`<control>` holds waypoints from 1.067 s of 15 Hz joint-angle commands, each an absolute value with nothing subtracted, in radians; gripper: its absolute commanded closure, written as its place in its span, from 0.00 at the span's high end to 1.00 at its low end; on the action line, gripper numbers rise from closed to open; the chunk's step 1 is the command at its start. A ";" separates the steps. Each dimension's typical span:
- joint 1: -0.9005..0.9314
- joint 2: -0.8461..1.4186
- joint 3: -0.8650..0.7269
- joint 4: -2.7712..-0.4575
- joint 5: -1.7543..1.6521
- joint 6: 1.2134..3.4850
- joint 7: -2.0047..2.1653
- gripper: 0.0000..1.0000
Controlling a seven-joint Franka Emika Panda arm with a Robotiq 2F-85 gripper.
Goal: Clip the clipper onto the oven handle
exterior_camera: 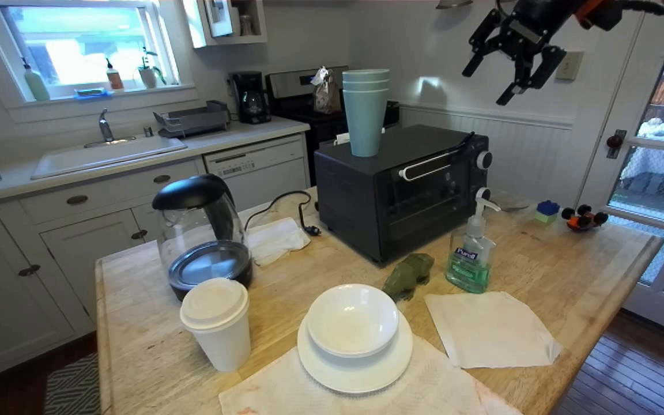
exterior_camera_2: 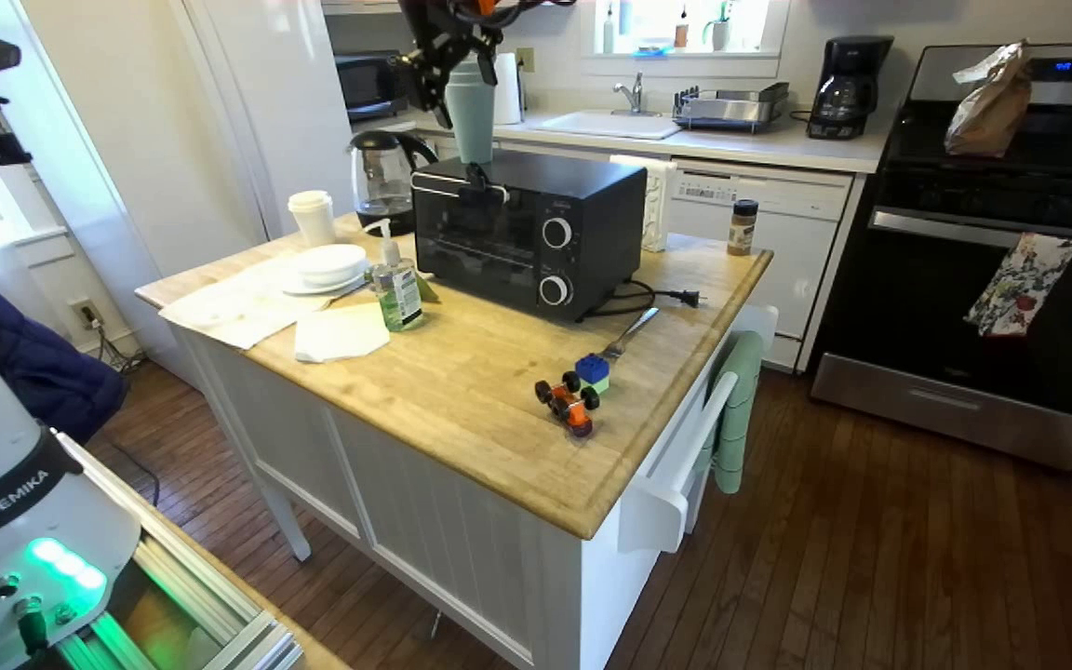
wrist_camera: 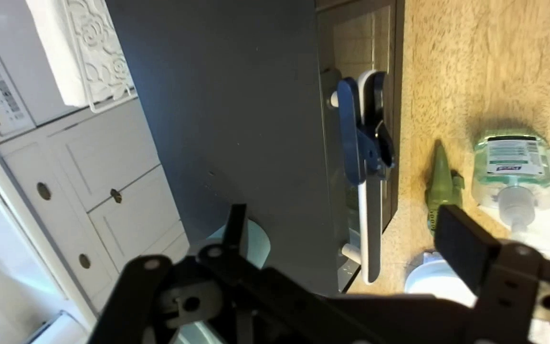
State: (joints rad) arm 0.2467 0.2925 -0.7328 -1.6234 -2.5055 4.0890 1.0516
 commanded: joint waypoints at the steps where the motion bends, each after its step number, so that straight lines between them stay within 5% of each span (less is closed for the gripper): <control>1: 0.385 0.308 -0.923 -1.566 -2.519 4.160 1.199 1.00; 16: 0.794 0.372 -1.371 -1.581 -2.517 4.254 1.579 1.00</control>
State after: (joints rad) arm 0.7186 0.3299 -1.2812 -1.5895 -2.5057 4.2142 1.5123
